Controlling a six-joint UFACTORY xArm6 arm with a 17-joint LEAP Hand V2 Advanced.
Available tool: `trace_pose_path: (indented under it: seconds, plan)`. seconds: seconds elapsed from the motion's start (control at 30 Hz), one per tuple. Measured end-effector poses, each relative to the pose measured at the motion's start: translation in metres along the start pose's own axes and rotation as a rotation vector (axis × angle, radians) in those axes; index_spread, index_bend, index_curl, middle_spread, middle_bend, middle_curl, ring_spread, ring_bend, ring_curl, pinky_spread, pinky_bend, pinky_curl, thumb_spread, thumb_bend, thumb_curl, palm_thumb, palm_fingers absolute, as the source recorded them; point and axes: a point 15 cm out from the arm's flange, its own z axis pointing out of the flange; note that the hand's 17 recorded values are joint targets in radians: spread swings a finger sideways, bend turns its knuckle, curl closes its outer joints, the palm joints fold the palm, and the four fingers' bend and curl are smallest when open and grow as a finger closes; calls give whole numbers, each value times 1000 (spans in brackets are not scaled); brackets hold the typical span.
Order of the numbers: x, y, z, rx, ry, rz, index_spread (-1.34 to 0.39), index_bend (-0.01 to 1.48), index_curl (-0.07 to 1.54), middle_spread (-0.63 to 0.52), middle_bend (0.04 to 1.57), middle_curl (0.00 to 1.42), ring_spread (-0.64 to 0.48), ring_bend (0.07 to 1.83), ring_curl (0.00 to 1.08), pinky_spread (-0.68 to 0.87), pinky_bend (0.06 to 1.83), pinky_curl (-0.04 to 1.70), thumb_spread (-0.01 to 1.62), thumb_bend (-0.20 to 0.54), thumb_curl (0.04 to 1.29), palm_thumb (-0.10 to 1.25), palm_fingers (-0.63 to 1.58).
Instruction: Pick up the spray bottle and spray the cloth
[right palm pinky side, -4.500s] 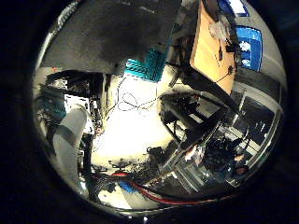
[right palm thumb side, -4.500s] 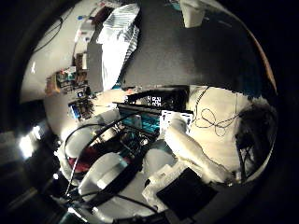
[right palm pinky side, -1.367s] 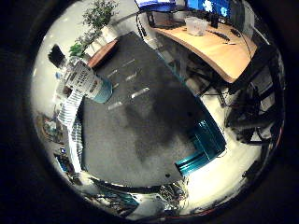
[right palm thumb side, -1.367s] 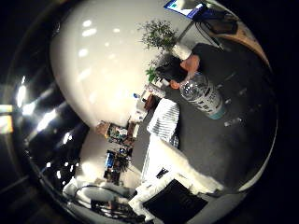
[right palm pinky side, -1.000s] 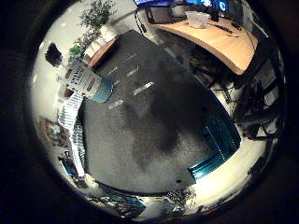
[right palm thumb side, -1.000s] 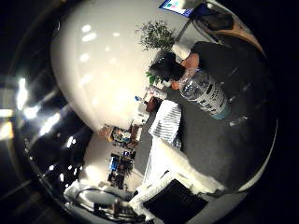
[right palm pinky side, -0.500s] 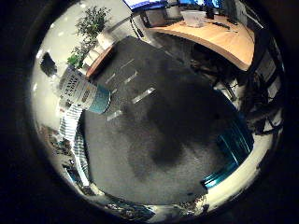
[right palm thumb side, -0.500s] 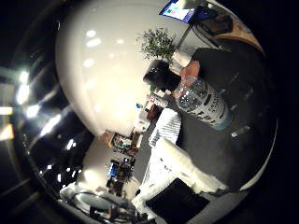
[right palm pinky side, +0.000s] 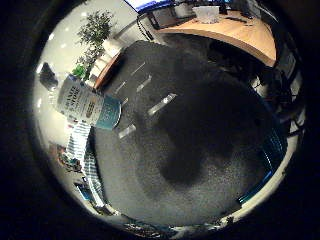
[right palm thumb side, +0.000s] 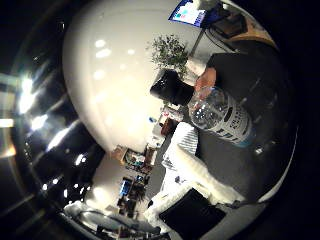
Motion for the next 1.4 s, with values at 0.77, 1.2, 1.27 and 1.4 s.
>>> trace_pose_path:
  seconds: [0.77,1.2,1.27,1.4]
  plan:
    - [-20,-8,43,-34,-82,24,-207,155,271,130,204,350,153,397,261,393,471,288,1089,-21,288,615,120]
    - [-41,-18,68,-45,-135,24,-209,155,272,96,225,358,129,412,262,405,469,284,1093,-21,292,609,190]
    - [-45,-16,73,-50,-144,28,-211,160,275,88,228,360,124,420,263,403,467,282,1093,-21,292,609,208]
    - [-51,-12,82,-59,-161,34,-205,166,284,61,257,367,94,436,262,387,454,273,1097,-20,293,612,276]
